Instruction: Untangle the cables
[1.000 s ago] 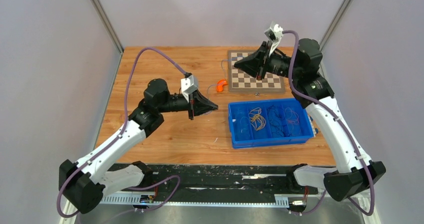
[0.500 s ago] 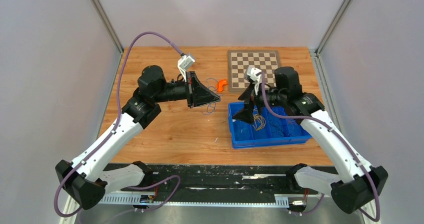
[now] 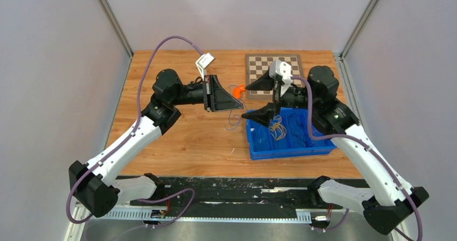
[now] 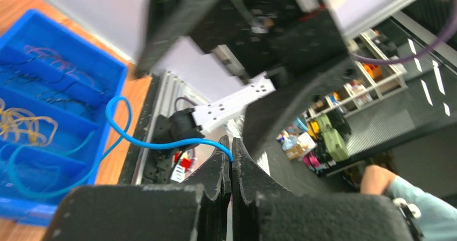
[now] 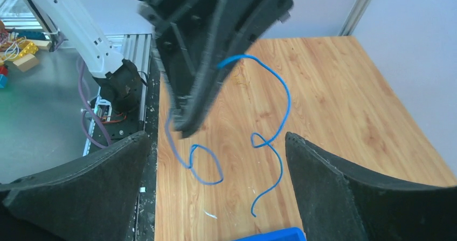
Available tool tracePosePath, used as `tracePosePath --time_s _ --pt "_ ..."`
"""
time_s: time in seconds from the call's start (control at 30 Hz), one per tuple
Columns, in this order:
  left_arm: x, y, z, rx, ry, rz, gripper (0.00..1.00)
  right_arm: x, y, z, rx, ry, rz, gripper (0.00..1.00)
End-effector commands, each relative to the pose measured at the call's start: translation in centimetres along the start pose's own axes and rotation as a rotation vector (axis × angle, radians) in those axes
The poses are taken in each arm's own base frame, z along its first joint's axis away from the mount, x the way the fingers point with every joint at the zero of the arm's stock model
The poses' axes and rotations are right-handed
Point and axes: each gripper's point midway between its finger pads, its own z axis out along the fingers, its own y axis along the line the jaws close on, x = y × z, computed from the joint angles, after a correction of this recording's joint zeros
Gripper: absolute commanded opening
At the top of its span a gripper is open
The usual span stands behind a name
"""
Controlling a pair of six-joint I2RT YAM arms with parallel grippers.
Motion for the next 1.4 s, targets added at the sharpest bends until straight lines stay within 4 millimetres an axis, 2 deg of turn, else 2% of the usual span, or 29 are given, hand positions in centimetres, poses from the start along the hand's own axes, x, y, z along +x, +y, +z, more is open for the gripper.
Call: tracePosePath --time_s 0.0,0.2,0.43,0.63,0.67,0.8,0.9,0.97,1.07,1.1,1.27,1.33,1.37 --pt "-0.6 -5.3 -0.5 0.227 0.025 0.117 0.0 -1.1 -0.4 1.6 -0.056 -0.073 0.029 1.0" --pt "0.1 -7.6 -0.9 0.311 0.059 0.186 0.0 -0.7 0.2 2.4 -0.107 -0.095 0.078 1.0" --pt "-0.3 -7.8 -0.6 0.311 0.046 0.186 0.0 -2.3 4.5 3.5 -0.249 -0.14 0.022 1.0" --pt "-1.5 -8.1 -0.2 0.299 0.008 0.212 0.0 -1.6 6.0 4.0 -0.293 -0.124 0.051 0.93" --pt "-1.6 -7.9 -0.1 0.287 0.004 0.203 0.0 -1.5 6.1 4.1 -0.281 -0.122 0.082 0.9" --pt "-2.9 -6.9 0.3 0.218 -0.069 0.179 0.0 -1.2 3.7 4.7 -0.11 -0.138 0.139 0.8" --pt "-3.9 -6.2 0.6 0.17 -0.115 0.155 0.0 -1.4 2.0 4.9 -0.008 -0.167 0.179 0.63" --pt "-4.3 -5.9 0.7 0.149 -0.131 0.138 0.0 -1.5 1.5 5.0 0.02 -0.183 0.195 0.47" --pt "-5.1 -5.3 0.6 0.113 -0.162 0.117 0.0 -1.9 0.6 4.8 0.076 -0.197 0.184 0.14" --pt "-5.2 -5.0 0.5 0.095 -0.167 0.104 0.0 -1.9 0.4 4.6 0.096 -0.197 0.176 0.08" --pt "-7.3 -2.0 -1.6 -0.032 -0.259 0.045 0.0 -0.8 0.6 3.1 0.138 -0.157 0.122 0.0" --pt "-7.4 -0.4 -2.0 -0.093 -0.278 0.001 0.0 -0.8 0.6 2.3 0.162 -0.149 0.088 0.0" --pt "-6.7 0.8 -2.2 -0.132 -0.269 -0.044 0.0 -1.1 0.5 2.0 0.175 -0.153 0.076 0.0"
